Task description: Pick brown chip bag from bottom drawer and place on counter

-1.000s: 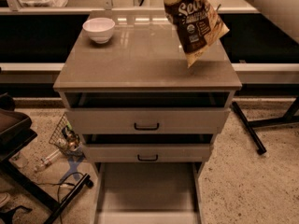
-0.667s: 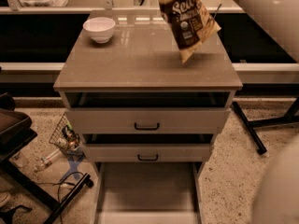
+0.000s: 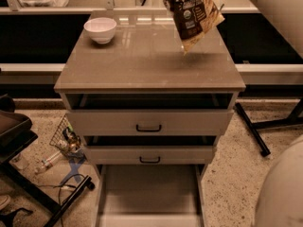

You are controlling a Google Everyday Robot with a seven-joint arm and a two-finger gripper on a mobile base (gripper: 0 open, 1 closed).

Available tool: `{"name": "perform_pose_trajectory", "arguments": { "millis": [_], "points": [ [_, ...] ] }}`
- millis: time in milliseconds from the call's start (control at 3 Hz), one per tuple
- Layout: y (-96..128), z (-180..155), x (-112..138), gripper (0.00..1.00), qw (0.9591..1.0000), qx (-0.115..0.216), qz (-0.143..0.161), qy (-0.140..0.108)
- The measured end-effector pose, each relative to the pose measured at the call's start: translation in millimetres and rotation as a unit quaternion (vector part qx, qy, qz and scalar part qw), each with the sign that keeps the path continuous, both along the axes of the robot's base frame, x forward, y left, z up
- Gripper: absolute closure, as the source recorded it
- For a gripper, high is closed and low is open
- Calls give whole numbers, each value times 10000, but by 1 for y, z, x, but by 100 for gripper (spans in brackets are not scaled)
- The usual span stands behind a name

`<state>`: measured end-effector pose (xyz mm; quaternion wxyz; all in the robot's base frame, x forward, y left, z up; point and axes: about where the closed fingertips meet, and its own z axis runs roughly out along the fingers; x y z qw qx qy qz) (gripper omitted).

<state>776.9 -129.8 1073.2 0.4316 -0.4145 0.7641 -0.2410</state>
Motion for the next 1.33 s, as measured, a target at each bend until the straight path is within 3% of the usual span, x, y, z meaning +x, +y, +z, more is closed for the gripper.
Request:
{"name": "perform_pose_trajectory", "arguments": {
  "millis": [667, 1000, 1333],
  "points": [
    [1, -2, 1, 13, 10000, -8, 3, 16],
    [1, -3, 1, 0, 10000, -12, 7, 24],
    [1, -3, 1, 0, 10000, -12, 7, 25]
  ]
}}
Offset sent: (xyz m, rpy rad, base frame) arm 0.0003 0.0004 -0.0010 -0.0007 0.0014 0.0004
